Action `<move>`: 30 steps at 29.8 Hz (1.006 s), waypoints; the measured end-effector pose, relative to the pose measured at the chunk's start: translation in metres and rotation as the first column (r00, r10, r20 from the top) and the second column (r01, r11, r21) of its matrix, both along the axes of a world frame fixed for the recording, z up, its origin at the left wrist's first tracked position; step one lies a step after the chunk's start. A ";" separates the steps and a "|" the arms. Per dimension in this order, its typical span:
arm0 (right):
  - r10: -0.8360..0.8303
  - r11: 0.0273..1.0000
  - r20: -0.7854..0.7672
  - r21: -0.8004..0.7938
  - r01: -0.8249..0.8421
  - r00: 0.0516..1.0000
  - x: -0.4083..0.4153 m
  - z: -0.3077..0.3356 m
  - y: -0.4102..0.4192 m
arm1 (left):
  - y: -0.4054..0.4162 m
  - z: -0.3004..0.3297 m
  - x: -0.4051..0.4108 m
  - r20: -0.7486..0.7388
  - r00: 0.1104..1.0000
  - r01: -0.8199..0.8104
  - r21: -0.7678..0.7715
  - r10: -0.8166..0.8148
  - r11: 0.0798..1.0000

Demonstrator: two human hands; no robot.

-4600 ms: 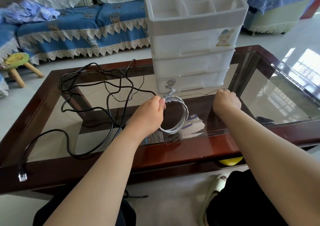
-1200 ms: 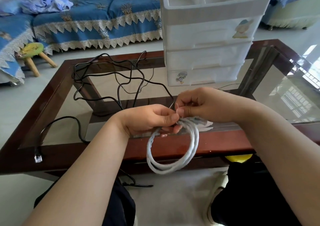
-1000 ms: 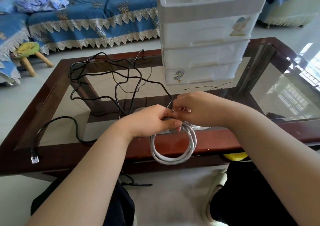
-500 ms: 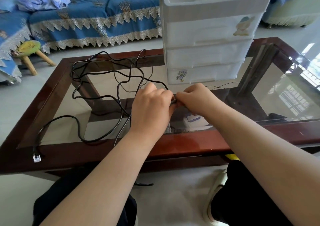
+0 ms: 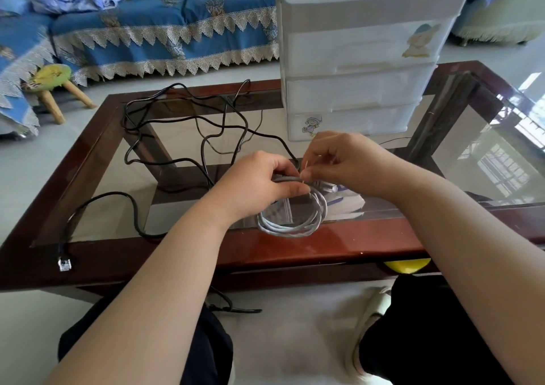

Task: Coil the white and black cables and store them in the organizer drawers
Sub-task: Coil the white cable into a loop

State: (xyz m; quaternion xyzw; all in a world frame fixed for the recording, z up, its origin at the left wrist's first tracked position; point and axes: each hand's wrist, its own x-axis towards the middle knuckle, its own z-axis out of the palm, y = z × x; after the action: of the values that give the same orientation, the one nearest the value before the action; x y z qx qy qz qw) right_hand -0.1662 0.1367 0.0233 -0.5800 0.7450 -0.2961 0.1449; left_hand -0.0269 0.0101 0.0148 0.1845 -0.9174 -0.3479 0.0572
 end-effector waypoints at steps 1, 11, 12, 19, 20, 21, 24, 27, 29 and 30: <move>0.016 0.999 -0.077 0.029 -0.014 0.997 0.001 -0.002 -0.001 | 0.000 -0.001 0.000 0.013 1.000 -0.001 -0.041 0.002 0.999; -0.273 0.922 -0.213 0.220 0.319 0.938 0.024 -0.016 -0.019 | 0.018 -0.018 -0.006 -0.231 0.971 -0.192 -0.587 0.065 0.787; -0.317 0.914 -0.078 0.242 0.326 0.945 0.024 -0.016 -0.021 | 0.018 -0.020 -0.007 -0.262 0.964 -0.202 -0.622 0.042 0.757; -0.266 0.943 0.304 -0.115 0.313 0.915 0.007 -0.002 -0.005 | 0.010 -0.014 -0.006 -0.165 0.965 -0.232 -0.184 0.203 0.955; -0.244 0.940 0.274 -0.168 0.296 0.930 0.005 -0.001 -0.004 | 0.008 -0.012 -0.006 -0.161 0.965 -0.229 -0.143 0.206 0.963; -0.224 0.941 0.247 -0.195 0.275 0.943 0.004 -0.002 -0.004 | 0.007 -0.011 -0.006 -0.155 0.965 -0.226 -0.097 0.210 0.969; -0.160 0.954 0.208 -0.218 0.205 0.965 0.004 -0.009 -0.005 | 0.007 -0.009 -0.005 -0.128 0.970 -0.209 0.011 0.209 0.978; -0.143 0.955 0.193 -0.231 0.187 0.971 0.004 -0.014 -0.008 | 0.008 -0.008 -0.005 -0.096 0.979 -0.174 0.070 0.180 0.982; -0.147 0.945 0.208 -0.257 0.200 0.967 0.003 -0.016 -0.008 | 0.007 -0.008 -0.005 -0.081 0.982 -0.163 0.098 0.171 0.982; -0.150 0.941 0.215 -0.269 0.206 0.965 0.003 -0.016 -0.008 | 0.007 -0.008 -0.004 -0.080 0.982 -0.160 0.109 0.169 0.981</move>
State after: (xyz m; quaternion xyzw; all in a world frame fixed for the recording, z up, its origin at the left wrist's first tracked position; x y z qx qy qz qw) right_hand -0.1631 0.1283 0.0075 -0.4935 0.7260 -0.4679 0.1021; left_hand -0.0311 0.0173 0.0072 0.2466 -0.8765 -0.3965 0.1171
